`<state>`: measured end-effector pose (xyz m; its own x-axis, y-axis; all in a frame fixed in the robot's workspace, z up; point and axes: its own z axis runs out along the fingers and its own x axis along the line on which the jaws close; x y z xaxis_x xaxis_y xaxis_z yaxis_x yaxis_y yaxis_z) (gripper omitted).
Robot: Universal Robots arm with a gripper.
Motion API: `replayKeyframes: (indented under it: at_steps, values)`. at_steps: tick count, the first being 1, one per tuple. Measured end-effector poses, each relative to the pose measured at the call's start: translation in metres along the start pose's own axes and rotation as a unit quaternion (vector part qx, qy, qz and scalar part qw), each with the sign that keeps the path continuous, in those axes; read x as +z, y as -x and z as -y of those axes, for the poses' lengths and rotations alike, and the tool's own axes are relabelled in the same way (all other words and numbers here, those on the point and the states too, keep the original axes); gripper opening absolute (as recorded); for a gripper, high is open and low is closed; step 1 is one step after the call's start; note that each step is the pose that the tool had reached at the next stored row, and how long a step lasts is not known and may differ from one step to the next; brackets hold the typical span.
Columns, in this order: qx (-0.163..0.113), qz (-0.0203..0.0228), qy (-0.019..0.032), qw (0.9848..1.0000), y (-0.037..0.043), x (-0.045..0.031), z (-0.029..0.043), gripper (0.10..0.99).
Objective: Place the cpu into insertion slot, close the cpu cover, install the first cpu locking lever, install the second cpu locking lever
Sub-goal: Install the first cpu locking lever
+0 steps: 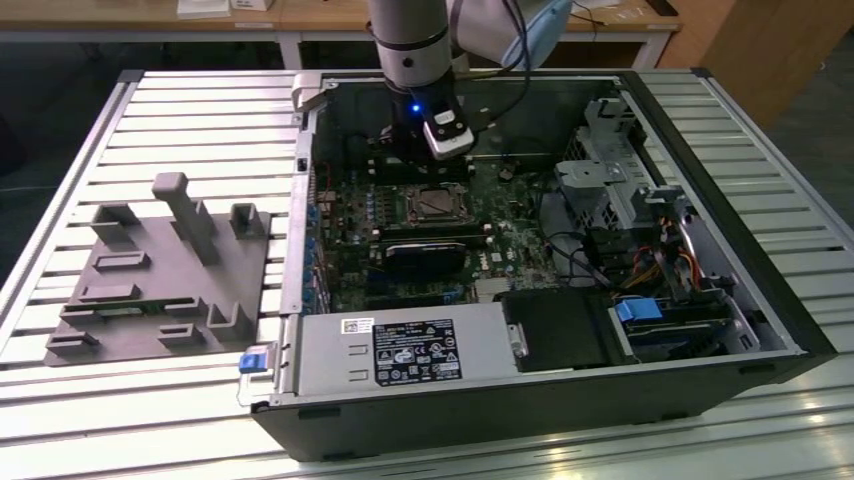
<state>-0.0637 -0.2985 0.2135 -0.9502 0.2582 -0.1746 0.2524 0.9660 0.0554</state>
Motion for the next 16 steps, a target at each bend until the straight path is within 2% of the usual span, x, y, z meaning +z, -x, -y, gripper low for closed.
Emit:
replayKeyframes:
  at_steps: [4, 6, 12, 16]
  values:
    - [-0.003, 0.0029, -0.0258, 0.9997, 0.0003, 0.0, 0.0009, 0.102]
    - [-0.004, 0.0021, -0.0322, 0.9995, 0.001, 0.0002, 0.0016, 0.102]
    - [-0.005, -0.0034, -0.0347, 0.9994, 0.0091, 0.0022, 0.0068, 0.102]
    - [-0.005, -0.0054, -0.0352, 0.9994, 0.0142, 0.0043, 0.0109, 0.102]
